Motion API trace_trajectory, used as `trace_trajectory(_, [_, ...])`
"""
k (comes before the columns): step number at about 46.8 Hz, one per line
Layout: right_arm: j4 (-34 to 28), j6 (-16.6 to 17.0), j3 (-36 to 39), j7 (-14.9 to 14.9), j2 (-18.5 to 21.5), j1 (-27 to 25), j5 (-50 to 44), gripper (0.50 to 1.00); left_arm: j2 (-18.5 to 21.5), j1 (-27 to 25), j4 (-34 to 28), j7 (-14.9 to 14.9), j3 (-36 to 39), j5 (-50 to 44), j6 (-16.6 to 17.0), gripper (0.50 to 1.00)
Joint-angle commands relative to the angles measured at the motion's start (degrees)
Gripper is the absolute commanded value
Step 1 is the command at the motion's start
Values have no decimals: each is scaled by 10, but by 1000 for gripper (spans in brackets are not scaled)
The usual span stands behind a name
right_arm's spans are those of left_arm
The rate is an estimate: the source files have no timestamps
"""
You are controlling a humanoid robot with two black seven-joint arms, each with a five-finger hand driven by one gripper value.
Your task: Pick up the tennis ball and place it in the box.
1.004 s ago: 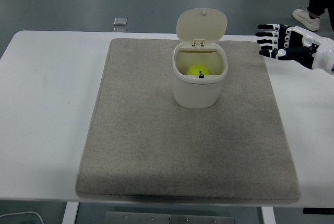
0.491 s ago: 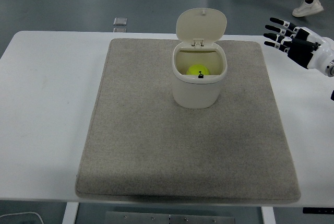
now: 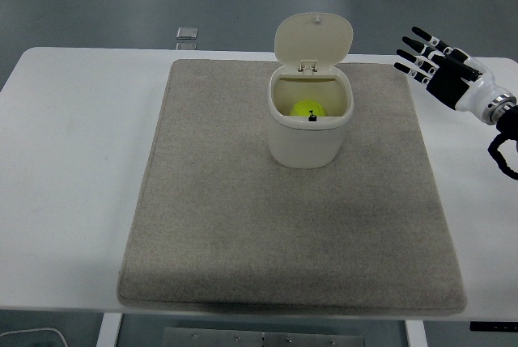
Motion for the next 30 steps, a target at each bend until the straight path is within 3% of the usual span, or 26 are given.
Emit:
trace_trajectory(1, [0,0,0,0,7,1,2,876,0,0,0,0,0,0,0,992])
trace_trajectory(21, [-5,1,4,19,8,3,-6,897,0,0,0,0,0,0,0,992])
trace_trajectory(30, [-5,2,4,45,7,3,-9,897,0,0,0,0,0,0,0,992])
